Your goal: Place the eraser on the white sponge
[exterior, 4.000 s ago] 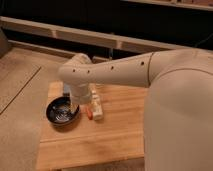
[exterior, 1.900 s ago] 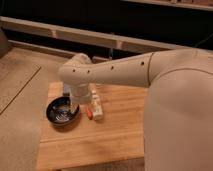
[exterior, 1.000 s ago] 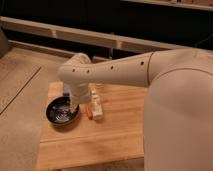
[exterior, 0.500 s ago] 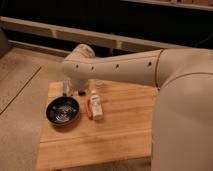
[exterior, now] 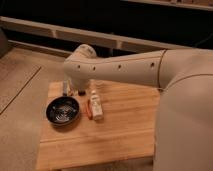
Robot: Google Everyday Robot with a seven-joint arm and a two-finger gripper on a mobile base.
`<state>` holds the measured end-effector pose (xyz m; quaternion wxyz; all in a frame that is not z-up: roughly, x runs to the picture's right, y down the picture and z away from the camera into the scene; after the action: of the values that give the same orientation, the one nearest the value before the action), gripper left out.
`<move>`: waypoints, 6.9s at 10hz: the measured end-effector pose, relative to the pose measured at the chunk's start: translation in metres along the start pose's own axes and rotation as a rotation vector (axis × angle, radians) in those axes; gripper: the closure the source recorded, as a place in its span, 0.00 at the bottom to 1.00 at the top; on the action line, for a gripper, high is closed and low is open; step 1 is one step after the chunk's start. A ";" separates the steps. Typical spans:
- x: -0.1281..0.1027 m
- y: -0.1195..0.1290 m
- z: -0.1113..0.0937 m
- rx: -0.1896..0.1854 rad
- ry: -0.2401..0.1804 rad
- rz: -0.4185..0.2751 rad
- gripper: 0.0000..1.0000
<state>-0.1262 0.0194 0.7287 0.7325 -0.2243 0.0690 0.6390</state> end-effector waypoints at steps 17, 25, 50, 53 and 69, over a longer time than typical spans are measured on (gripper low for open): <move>-0.099 -0.073 0.086 -0.011 -0.022 -0.031 0.35; -0.125 -0.067 0.142 -0.063 0.083 -0.062 0.35; -0.190 -0.058 0.190 -0.100 0.170 -0.197 1.00; -0.213 -0.047 0.156 -0.109 0.091 -0.238 1.00; -0.149 0.051 0.229 -0.064 0.330 -0.575 1.00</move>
<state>-0.2440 -0.0158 0.9779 0.8544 -0.3578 0.1005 0.3631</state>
